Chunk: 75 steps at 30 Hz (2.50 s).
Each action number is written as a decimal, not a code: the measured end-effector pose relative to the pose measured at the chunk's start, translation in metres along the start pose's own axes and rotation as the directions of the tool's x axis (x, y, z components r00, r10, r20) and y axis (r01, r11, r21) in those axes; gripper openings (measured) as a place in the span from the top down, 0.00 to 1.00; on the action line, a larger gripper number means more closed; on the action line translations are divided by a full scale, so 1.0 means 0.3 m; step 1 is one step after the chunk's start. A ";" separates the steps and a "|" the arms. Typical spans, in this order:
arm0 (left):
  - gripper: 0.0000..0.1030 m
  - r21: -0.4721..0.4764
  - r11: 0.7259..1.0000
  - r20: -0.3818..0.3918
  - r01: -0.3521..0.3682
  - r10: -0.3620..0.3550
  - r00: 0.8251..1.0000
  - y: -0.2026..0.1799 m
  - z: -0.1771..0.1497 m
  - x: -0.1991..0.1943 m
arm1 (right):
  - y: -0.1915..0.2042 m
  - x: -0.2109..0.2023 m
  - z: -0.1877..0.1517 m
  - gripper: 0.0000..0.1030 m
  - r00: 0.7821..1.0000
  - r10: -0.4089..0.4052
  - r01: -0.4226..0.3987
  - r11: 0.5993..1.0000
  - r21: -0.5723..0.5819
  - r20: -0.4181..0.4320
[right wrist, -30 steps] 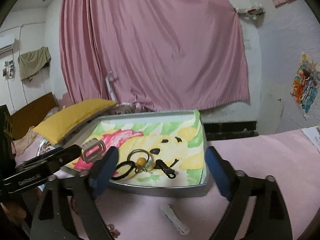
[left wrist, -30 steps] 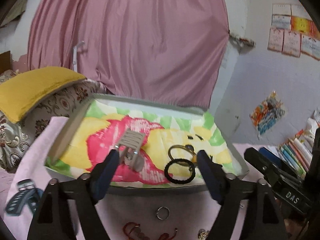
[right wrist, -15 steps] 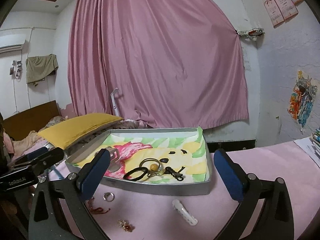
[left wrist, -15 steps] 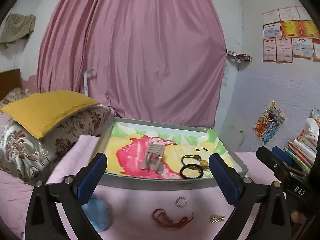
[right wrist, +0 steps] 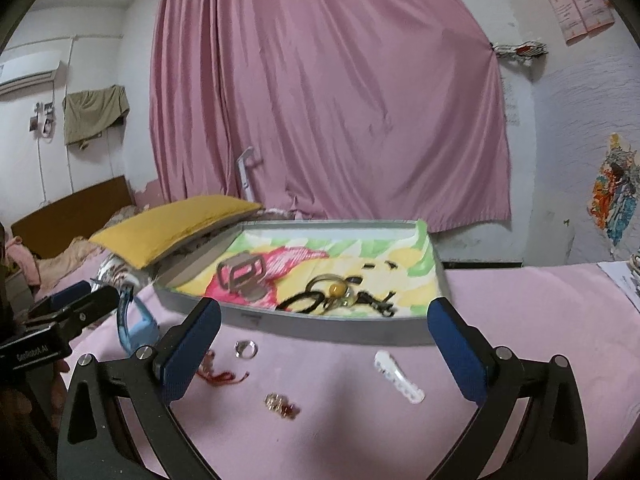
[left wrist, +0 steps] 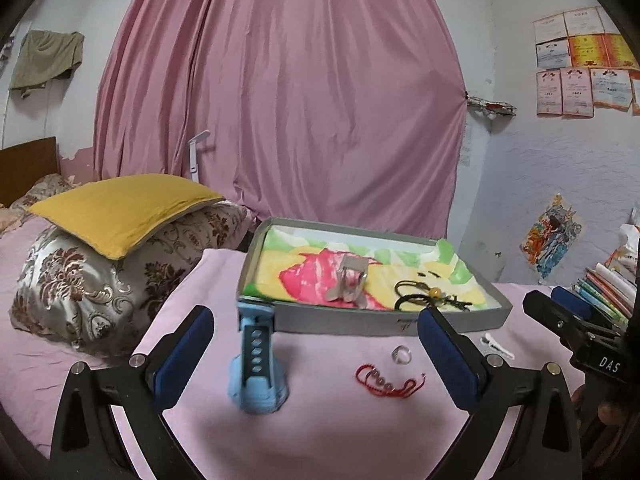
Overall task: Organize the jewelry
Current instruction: 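Withdraw both grippers and move the left gripper toward the blue smartwatch, then grasp the blue smartwatch band with the left gripper, then grasp the gold red-stone charm with the right gripper while the left holds the watch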
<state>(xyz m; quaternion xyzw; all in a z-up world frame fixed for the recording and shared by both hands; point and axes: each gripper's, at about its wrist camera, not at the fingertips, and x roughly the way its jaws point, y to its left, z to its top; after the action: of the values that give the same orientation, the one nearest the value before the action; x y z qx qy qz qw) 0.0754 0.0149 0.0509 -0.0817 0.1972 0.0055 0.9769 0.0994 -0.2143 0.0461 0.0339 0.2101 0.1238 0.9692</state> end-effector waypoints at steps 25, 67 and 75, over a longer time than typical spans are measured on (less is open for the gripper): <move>0.01 -0.074 0.994 -0.391 -0.075 0.041 0.920 0.128 -0.069 0.218 | 0.069 0.145 -0.084 0.17 0.916 0.105 -0.136 0.989 -0.051 -0.388; 0.59 0.047 0.999 -0.442 0.010 0.012 0.897 0.045 -0.093 0.196 | 0.136 0.151 -0.141 0.90 0.867 0.168 -0.228 0.971 -0.073 -0.470; 0.59 0.088 0.993 -0.469 0.077 -0.027 0.883 0.015 -0.104 0.157 | 0.146 0.134 -0.156 0.90 0.862 0.203 -0.259 0.964 -0.058 -0.465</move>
<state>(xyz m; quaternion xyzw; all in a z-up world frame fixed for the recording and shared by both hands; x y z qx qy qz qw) 0.1068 0.0132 0.0035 -0.0350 0.4242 -0.0506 0.9035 0.1054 -0.1611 -0.0072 -0.0287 0.4178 0.2558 0.8713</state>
